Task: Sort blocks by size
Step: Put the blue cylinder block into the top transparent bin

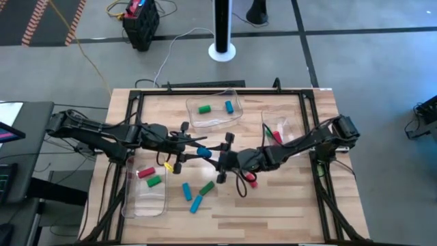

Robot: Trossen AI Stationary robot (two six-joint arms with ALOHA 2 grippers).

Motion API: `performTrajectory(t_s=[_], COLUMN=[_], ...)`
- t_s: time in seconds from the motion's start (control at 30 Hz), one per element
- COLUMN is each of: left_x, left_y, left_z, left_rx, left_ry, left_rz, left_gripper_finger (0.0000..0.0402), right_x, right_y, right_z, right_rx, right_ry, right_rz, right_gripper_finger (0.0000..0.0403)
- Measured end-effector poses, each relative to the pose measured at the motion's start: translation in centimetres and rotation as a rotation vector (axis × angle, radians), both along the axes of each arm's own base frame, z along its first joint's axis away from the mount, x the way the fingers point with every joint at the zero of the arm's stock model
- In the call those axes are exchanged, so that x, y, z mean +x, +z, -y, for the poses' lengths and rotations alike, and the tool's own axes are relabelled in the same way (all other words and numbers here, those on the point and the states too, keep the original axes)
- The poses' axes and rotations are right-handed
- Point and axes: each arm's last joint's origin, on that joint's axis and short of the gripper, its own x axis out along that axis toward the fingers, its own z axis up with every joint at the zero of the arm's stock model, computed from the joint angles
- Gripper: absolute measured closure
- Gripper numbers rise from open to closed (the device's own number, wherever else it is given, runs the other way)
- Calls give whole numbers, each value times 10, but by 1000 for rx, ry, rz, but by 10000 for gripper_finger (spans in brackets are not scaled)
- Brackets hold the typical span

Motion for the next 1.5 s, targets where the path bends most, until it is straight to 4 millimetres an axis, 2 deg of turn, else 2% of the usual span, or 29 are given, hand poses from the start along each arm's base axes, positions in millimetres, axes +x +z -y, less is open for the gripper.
performTrajectory(t_s=[0.33, 0.63, 0.93, 1.07, 1.2, 1.5], left_x=[0, -2, -18, -26, -29, -15], left_y=[-1, -6, 4, 7, 0, -26], left_z=[0, -1, -5, -7, -7, -4], left_rx=[-3, 16, 76, 86, 96, 115], left_ry=[-12, 18, 87, 104, 86, 52], left_rz=[-8, -63, -47, -52, -134, -302], left_gripper_finger=[272, 232, 217, 217, 217, 217], right_x=[1, -1, 0, 2, 3, -2], right_y=[-1, -6, -13, -16, -19, -25], right_z=[4, 5, 22, 41, 69, 151], right_rx=[-1, -38, -46, -44, -30, 107], right_ry=[-6, -35, -117, -167, -235, -279], right_rz=[-7, -71, -138, -169, -200, -244], right_gripper_finger=[232, 233, 233, 233, 233, 233])
